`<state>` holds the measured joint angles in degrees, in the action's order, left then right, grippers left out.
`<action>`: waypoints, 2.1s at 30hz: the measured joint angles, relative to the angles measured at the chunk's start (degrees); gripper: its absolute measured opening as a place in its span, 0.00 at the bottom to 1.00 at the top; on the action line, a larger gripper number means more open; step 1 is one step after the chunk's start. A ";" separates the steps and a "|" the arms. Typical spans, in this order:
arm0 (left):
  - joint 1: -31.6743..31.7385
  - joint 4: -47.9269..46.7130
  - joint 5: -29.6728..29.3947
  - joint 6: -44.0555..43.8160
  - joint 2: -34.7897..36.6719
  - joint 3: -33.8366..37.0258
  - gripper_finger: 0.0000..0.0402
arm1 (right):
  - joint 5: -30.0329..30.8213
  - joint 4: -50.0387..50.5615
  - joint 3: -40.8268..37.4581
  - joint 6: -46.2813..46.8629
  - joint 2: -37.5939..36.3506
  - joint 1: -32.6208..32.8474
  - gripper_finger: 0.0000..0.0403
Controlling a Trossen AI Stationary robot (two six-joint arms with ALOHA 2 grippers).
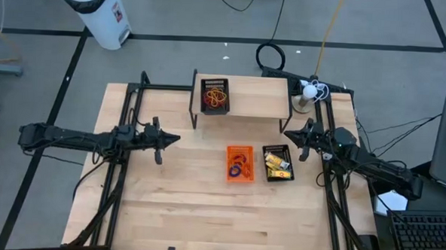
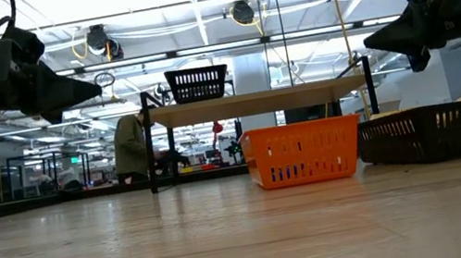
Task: Pick & Place Office Desk Supplies
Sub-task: Put the orange bin on the shelf
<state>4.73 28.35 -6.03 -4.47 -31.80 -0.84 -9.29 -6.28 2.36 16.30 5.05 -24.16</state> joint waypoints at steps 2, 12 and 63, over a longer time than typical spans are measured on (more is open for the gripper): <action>0.51 -0.34 0.01 0.04 -0.06 0.00 0.00 | 0.20 0.62 0.76 0.13 0.91 0.66 0.00; 0.66 0.73 -0.04 -0.23 -0.05 0.00 0.02 | 5.39 9.76 16.80 -5.08 21.95 12.24 0.00; 0.66 1.48 0.11 -1.79 -0.05 -0.02 0.05 | 14.25 30.92 64.86 -3.67 97.18 38.54 0.03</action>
<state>5.39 29.82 -5.92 -6.26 -31.86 -0.86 4.96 24.64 67.22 12.63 102.24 14.39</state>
